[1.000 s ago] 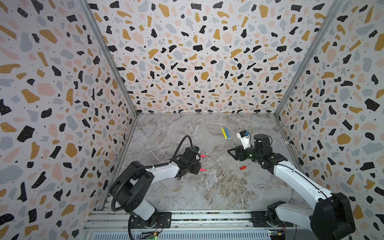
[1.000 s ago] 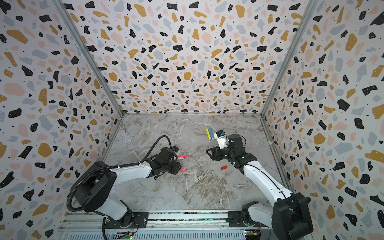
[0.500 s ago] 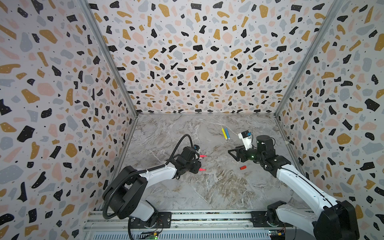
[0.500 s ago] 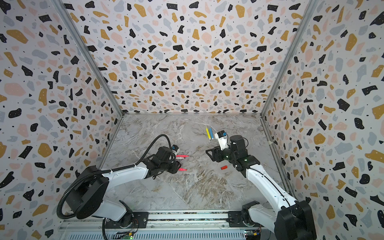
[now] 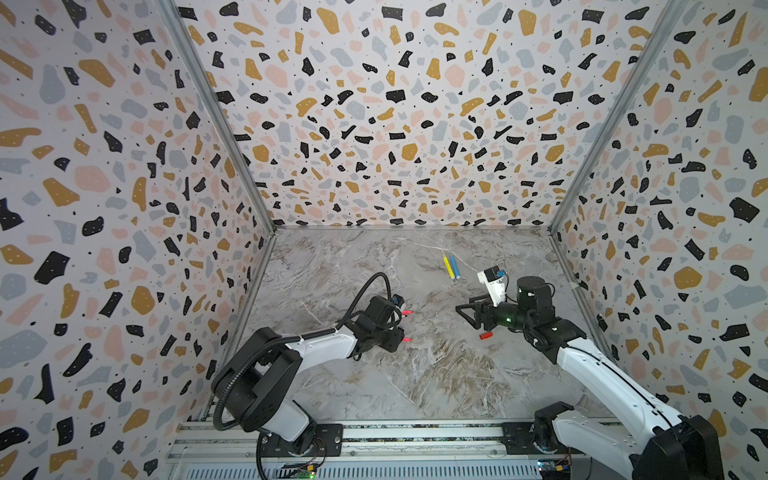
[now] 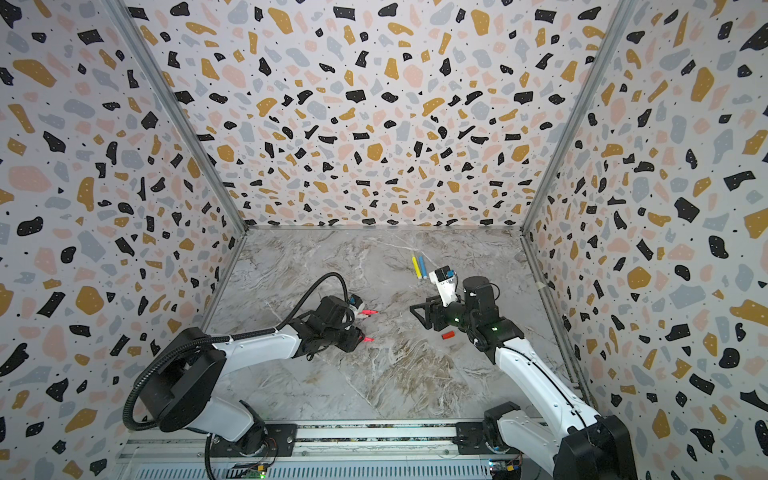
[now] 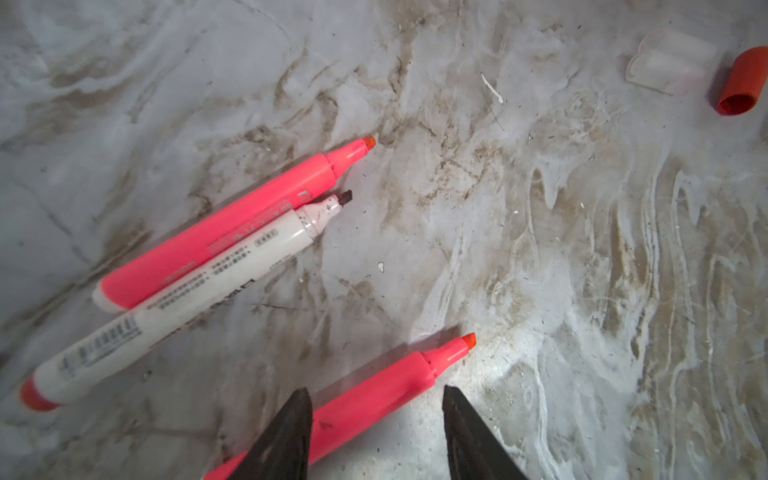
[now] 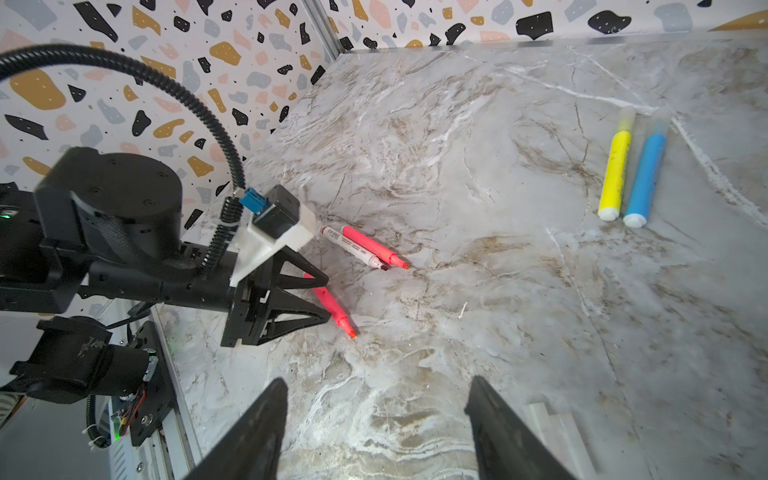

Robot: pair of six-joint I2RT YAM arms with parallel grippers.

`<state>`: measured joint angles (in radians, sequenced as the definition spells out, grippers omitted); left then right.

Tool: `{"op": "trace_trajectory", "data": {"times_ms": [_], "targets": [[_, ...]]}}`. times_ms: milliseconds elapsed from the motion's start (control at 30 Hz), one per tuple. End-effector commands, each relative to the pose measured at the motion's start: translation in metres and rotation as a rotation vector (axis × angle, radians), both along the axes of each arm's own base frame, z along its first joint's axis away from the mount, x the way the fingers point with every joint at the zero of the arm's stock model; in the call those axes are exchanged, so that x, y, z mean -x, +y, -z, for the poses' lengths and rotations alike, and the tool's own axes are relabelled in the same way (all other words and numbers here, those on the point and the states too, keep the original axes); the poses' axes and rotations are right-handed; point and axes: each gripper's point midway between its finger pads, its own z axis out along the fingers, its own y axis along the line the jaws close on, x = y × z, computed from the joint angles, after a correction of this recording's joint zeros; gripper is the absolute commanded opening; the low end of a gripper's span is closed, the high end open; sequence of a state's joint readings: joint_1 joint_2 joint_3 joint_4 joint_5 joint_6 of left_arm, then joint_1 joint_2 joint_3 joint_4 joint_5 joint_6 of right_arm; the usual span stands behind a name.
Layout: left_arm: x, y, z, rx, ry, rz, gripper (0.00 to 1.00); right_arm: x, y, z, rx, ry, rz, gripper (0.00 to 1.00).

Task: Insert the pens into the pen caps
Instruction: 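Lower the left gripper onto the nearest pink highlighter and close on it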

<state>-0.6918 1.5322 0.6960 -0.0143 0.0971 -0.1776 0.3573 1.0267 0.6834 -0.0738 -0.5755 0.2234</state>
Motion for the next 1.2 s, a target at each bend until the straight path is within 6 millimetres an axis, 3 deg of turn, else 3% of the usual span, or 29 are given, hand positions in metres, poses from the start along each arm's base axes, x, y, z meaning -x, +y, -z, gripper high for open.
{"op": "trace_trajectory", "data": {"times_ms": [0, 633, 967, 1167], "targets": [[0.008, -0.002, 0.010, -0.026, 0.004, 0.032, 0.51, 0.002, 0.002, -0.014, -0.035, -0.041, -0.015, 0.69], [0.014, 0.009, 0.023, -0.129, 0.012, -0.014, 0.48, 0.006, -0.002, -0.018, -0.041, -0.062, -0.004, 0.69], [0.020, 0.012, 0.027, -0.082, 0.028, -0.115, 0.44, 0.007, -0.005, -0.019, -0.052, -0.062, 0.023, 0.68], [0.026, 0.003, 0.032, -0.041, 0.071, -0.130, 0.38, 0.005, -0.006, -0.023, -0.062, -0.065, 0.038, 0.68]]}}
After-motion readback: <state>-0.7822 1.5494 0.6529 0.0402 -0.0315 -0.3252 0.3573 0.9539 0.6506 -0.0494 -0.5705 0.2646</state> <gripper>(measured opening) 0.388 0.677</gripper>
